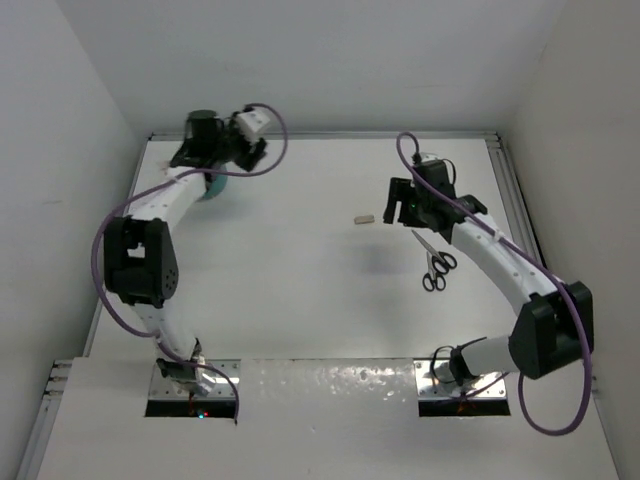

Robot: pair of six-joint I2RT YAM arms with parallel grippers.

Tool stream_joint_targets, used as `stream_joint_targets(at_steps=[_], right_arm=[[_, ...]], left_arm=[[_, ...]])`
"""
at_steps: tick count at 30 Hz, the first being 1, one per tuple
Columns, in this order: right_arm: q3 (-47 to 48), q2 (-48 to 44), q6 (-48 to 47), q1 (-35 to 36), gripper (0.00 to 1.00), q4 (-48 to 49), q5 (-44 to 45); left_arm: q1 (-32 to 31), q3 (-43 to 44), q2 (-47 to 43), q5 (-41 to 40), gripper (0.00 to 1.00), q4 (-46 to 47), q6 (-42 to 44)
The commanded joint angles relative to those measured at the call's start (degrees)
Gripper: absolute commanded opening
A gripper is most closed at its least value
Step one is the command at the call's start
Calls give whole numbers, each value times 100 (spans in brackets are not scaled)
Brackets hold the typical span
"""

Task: Sort the stationery into containers
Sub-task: Pick up the stationery from the center of the board.

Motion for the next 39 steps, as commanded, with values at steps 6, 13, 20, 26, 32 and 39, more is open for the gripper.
stream_joint_targets(at_steps=[6,13,20,26,32,39], right_arm=[[-1100,-1244,59,-795,76,-581,190],[-1356,-1666,24,-1007,76,-959,85],[-1181,-1860,-284,-1051,76,-1399,146],[-1137,-2018,-363,-1086,77,-1346,120],[-1110,-2159,-433,-1104,77,-1346,181],[-1066,-2291,-539,-1104,77,-1364,295]], left_arm=[[-2854,1156,1416,-628,60,-658,-2787],[-3674,3274,3299,-786,69,-1239,-3221],[-3789,3517,3847,-1418,70,-1310,-3134],[-3955,3006,3635,-1903,64,-1678,-2493],[-4131,2436,3442,-1973,52,-2040,-1991],[-4246,2531,3556,-2228,9,-2092,-1903]])
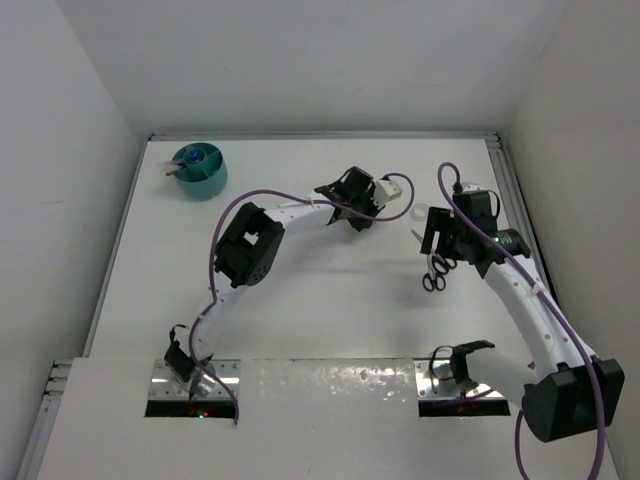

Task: Sort the stationery into containers
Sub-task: Pick up the stationery from the center of the board, then place the stationery in the storage box.

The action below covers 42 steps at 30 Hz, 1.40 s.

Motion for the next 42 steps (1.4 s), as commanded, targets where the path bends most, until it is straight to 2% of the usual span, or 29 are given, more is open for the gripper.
stream_joint_targets(at_steps=[1,3,6,8,10,11,13,14,17,18,19,21,22,26,30,34,42], right_arm=[[274,-142,-141,-24,77,31,201],[300,-143,-167,-50,77,74,254],[300,-143,-159,-24,77,250,193],[318,-73,-167,-42,77,478,97],[326,67,-167,-33,76,802,-79],[344,138,-176,-33,76,917,-141],[405,348,-150,20,75,1302,-238],[432,428,-141,72,74,1427,-238],[633,875,-159,283,74,1963,-194],[704,999,-167,414,74,2095,-168],[904,1157,-176,467,74,2253,-142],[1169,1675,-185,651,74,2359,-106],[1492,1860,-220,705,74,2395,-141],[2469,2992,-238,977,74,2219,-238],[3461,3748,-247,1188,74,1886,-220],[3947,4190,-238,1338,74,1771,-185],[4440,4533,-255,1400,74,1490,-150]], left_arm=[[-47,-120,78,-189,2,-634,122],[6,-102,0,-93,0,-626,-18],[242,-94,-604,338,0,-652,-64],[541,-102,-1001,610,0,-792,304],[936,-330,-1756,804,0,-933,1374],[1129,-513,-2046,944,0,-951,2239],[1831,-1093,-2881,1427,0,-960,3035],[2399,-1226,-3293,1603,0,-951,3561],[3246,-1438,-3743,1956,0,-1003,3935],[3736,-1438,-3788,2025,0,-1117,4005],[3967,-1421,-3832,2122,0,-1274,4197],[4599,-1447,-3885,2446,0,-1782,4996],[4750,-1534,-3912,2526,0,-1916,5443],[5383,-1772,-3842,2860,0,-2278,6359],[5727,-1615,-3473,3142,0,-2322,6730],[5929,-1368,-2981,3301,0,-3077,7940],[5868,-1693,-2655,3590,0,-2305,7777]])
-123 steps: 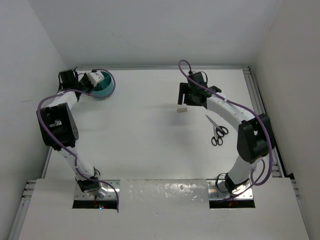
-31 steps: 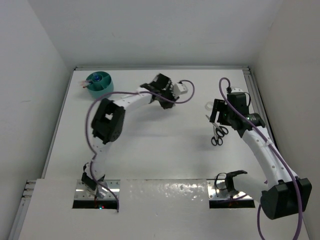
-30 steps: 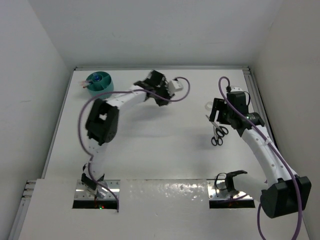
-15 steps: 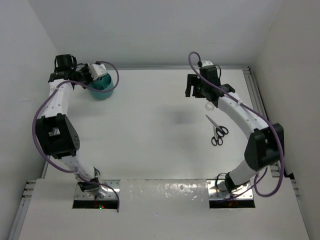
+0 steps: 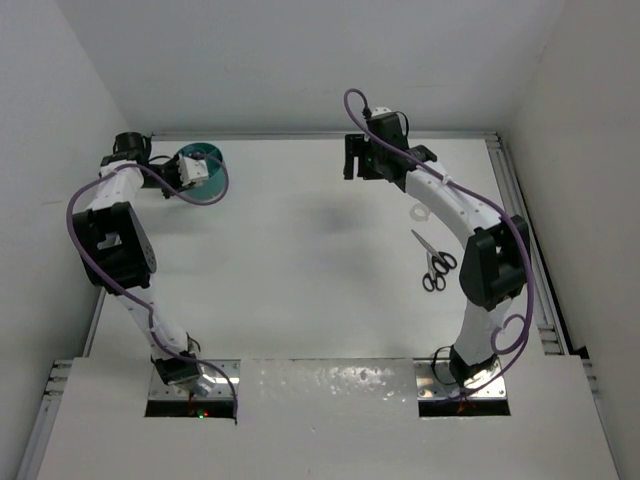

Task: Sort the stationery into containers
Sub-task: Place the stationery in the storage box.

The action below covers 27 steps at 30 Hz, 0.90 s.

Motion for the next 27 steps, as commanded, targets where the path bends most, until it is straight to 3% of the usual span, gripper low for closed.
stream_joint_targets(at_steps=[1,22,27], right_arm=[[252,-59,-52,16,74,-102,53],[85,-182,18,16,75,-172,106],[-3,-244,18,25,75,-189,106]], left_arm=[[-57,-4,42,500,0,471,105],[-233,-610,297,61,0,2651,-291],[-242,-698,297,52,18,2687,-282]])
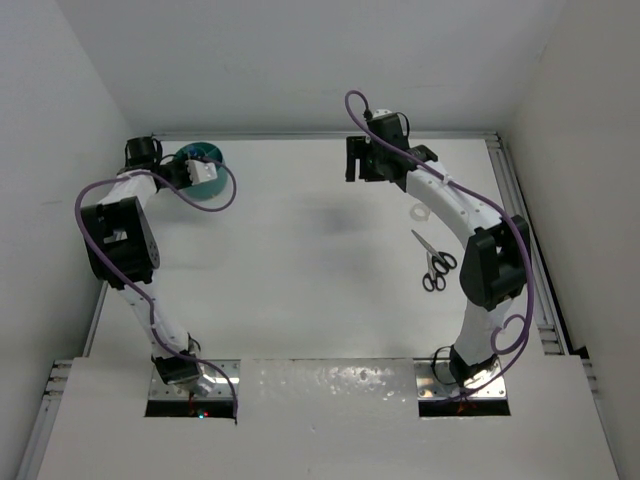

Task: Sort the stationery into containers
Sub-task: Place the stationery in the storage box, then pick up the stationery from the center of the board.

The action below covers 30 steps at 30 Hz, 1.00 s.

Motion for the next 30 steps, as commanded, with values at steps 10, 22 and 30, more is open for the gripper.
stream_joint_targets(at_steps=[10,22,30], right_arm=[[-91,-360,-10,18,75,-148,130],[-1090,-904,815,-815,37,-887,139],[-3050,-2143,1808,-2002,43,-633,-89]], left_arm=[[23,155,-187,41,55,-121,-18],[5,182,-793,278,59,-587,44],[-188,235,-1224,629,64,-175,-1431]])
